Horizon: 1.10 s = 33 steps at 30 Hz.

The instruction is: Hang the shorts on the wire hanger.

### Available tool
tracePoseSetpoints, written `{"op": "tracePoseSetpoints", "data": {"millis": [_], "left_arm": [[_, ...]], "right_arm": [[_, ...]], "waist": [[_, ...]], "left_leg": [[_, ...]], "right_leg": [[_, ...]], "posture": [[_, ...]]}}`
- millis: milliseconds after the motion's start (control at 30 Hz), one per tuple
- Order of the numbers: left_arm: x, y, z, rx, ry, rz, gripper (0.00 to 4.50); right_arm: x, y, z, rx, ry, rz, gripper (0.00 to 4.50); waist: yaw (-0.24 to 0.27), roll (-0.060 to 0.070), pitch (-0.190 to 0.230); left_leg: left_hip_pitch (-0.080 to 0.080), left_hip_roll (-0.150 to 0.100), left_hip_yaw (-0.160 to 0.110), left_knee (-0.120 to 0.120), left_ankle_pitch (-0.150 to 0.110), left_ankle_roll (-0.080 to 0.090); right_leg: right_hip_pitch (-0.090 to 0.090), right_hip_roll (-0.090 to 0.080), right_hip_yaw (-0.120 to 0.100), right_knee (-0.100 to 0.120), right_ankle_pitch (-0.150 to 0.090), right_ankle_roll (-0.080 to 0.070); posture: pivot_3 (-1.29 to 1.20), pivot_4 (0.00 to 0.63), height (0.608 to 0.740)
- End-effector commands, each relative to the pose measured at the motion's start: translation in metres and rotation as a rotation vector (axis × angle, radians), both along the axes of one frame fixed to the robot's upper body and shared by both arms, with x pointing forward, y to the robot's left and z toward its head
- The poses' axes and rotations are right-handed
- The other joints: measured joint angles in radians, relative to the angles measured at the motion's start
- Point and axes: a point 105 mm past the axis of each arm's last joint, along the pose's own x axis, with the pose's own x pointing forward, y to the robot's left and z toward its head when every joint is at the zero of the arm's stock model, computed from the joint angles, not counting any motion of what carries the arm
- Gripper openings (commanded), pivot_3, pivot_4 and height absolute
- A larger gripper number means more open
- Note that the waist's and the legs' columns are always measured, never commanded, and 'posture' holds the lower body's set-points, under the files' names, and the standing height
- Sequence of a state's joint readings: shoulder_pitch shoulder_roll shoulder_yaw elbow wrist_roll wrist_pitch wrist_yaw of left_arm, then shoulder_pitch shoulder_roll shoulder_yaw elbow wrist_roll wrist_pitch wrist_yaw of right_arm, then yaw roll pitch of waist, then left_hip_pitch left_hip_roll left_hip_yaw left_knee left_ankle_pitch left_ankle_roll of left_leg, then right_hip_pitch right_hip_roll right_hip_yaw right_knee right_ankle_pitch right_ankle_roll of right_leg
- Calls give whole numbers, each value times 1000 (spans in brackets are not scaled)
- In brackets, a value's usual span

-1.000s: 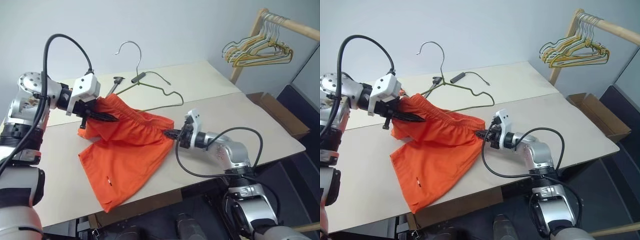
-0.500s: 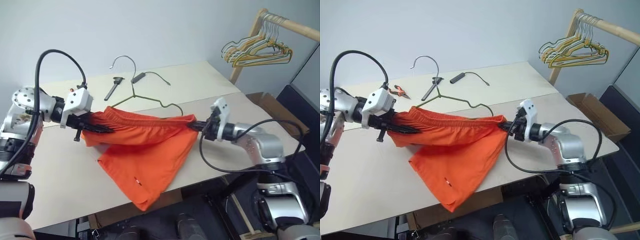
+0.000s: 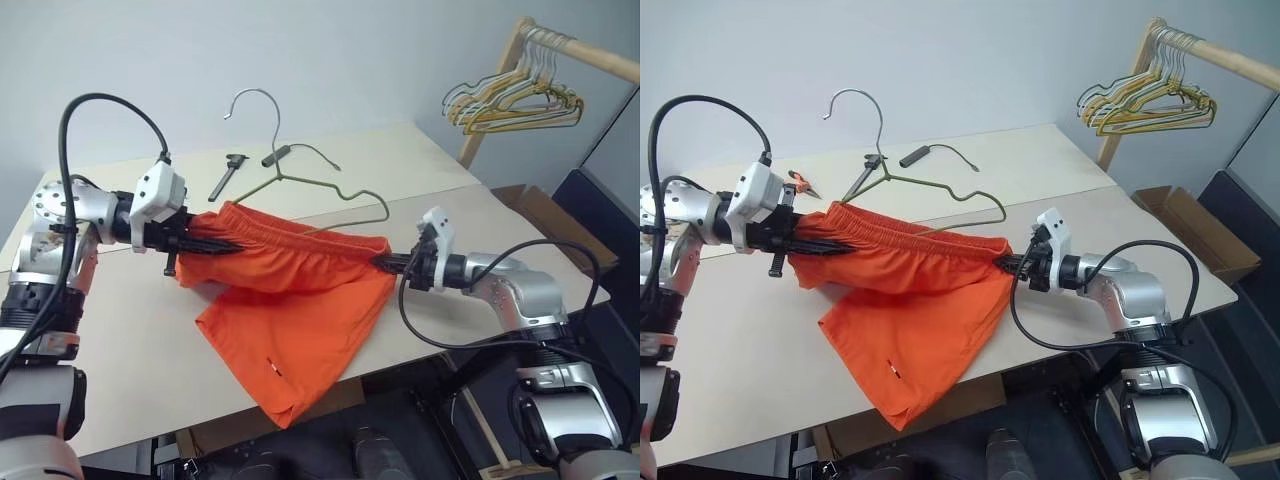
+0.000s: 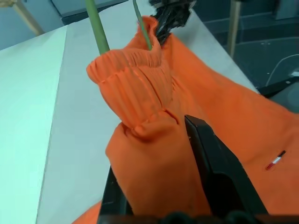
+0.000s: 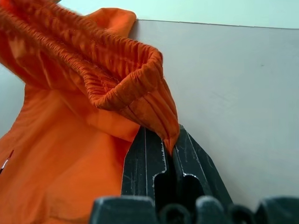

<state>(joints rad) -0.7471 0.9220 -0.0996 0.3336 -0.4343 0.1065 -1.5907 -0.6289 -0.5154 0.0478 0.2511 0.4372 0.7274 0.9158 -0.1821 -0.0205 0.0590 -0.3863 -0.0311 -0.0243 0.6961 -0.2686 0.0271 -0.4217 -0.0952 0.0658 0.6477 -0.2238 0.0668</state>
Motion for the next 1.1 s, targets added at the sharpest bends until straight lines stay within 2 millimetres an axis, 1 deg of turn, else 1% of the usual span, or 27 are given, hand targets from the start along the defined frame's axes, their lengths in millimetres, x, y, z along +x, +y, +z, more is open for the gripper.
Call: {"op": "tracePoseSetpoints", "data": {"millis": [33,100,233,300,400,533,600,700,800,933,1000,1033,1100], "left_arm": [[-6,15,6,77,-63,8,782],[-4,19,1,103,-79,23,782],[5,19,3,71,-100,82,782],[5,20,2,86,-94,77,782],[3,25,-5,142,-86,81,782],[1,34,-19,258,-84,60,782],[3,37,-26,310,-101,60,782],[6,35,-33,343,-115,42,782],[9,27,-36,327,-119,15,782],[16,6,-34,269,-137,-16,782],[20,-3,-30,237,-145,-26,782],[21,-5,-29,226,-147,-29,782],[24,-10,-24,205,-155,-30,782]], "right_arm": [[8,-19,12,3,-31,-57,22],[8,-23,14,-1,-37,-57,22],[5,-29,18,-5,-45,-49,22],[3,-31,19,-10,-49,-47,22],[1,-35,22,-18,-59,-41,22],[-6,-39,29,-36,-82,-7,22],[-9,-39,31,-53,-95,14,22],[-12,-34,36,-70,-118,48,22],[-13,-24,42,-85,-143,80,22],[-25,8,49,-143,-202,209,22],[-30,20,48,-187,-216,249,562],[-31,24,48,-200,-222,259,784],[-32,27,50,-220,-242,272,1446]], "waist": [[0,0,0],[3,0,0],[12,0,0],[15,0,0],[15,0,0],[15,0,0],[15,0,-1],[14,0,-1],[14,0,-1],[14,0,-1],[11,0,-1],[10,-1,-1],[8,-1,-2]], "left_leg": [[0,0,0,0,0,0],[0,0,0,0,0,0],[0,0,0,0,0,0],[-1,0,0,0,0,0],[-1,0,0,0,0,0],[-1,0,0,0,0,0],[0,0,0,0,0,0],[0,0,0,0,0,0],[0,0,0,0,0,0],[-1,-1,0,0,0,0],[-1,0,0,1,0,0],[-1,-1,0,1,0,0],[-1,-1,0,1,0,0]], "right_leg": [[0,0,0,0,0,0],[0,0,0,0,0,0],[0,-1,0,-1,0,0],[0,-1,0,0,0,0],[0,-1,0,0,0,0],[0,-1,0,-1,0,0],[0,-1,0,-1,0,0],[0,-1,0,-1,0,0],[0,-1,0,-1,0,0],[0,-1,-1,-1,0,0],[0,-1,-1,-1,0,0],[0,-1,-1,-1,0,0],[0,-1,-1,-1,0,0]], "posture": [[-99,6,740],[-97,5,740],[-98,6,740],[-98,6,740],[-102,5,740],[-105,3,740],[-109,3,740],[-117,2,740],[-126,1,740],[-140,0,740],[-143,0,740],[-146,0,740],[-148,0,740]]}}
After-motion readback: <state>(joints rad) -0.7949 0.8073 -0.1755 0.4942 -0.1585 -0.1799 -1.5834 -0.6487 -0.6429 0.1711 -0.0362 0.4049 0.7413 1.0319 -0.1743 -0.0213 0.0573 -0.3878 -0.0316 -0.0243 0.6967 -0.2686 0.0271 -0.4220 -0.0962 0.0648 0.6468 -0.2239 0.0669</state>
